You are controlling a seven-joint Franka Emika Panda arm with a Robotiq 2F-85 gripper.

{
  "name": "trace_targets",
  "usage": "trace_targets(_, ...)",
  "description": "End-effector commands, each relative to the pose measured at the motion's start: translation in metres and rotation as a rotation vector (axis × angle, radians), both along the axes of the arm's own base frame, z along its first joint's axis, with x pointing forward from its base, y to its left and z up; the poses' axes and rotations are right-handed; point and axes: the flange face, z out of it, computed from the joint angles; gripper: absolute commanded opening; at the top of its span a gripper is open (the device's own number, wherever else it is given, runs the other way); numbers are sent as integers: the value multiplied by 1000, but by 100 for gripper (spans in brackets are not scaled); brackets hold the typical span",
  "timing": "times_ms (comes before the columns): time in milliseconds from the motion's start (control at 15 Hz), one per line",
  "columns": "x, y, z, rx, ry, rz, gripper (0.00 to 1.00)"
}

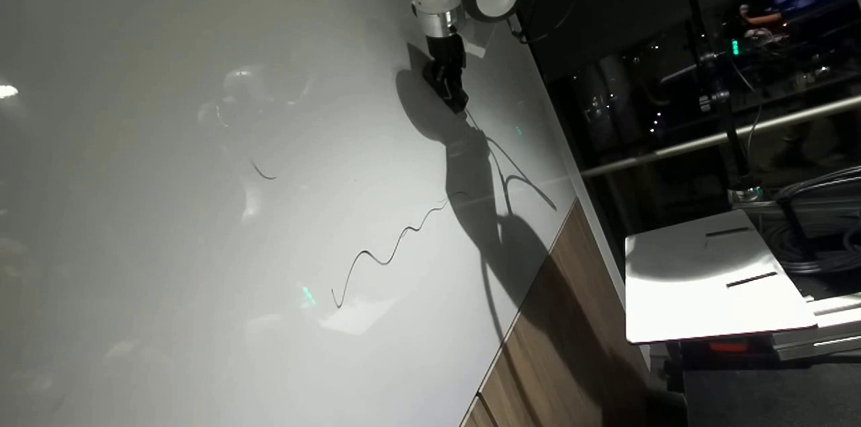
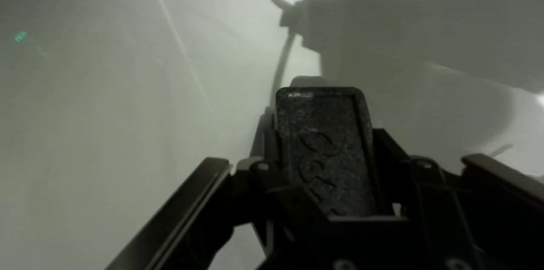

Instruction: Use the eraser to wipe the whiteboard.

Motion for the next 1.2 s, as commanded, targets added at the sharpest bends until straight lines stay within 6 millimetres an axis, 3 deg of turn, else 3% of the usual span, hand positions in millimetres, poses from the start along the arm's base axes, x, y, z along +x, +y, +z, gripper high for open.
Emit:
trace_targets(0, 18, 16, 2, 15, -29, 32, 30)
trace_targets(400, 22, 140, -38, 17, 54, 145, 30)
trace_targets(933, 13, 356, -64, -3, 111, 391, 30)
trace_targets(1133, 15, 421, -64, -43, 121, 443, 30)
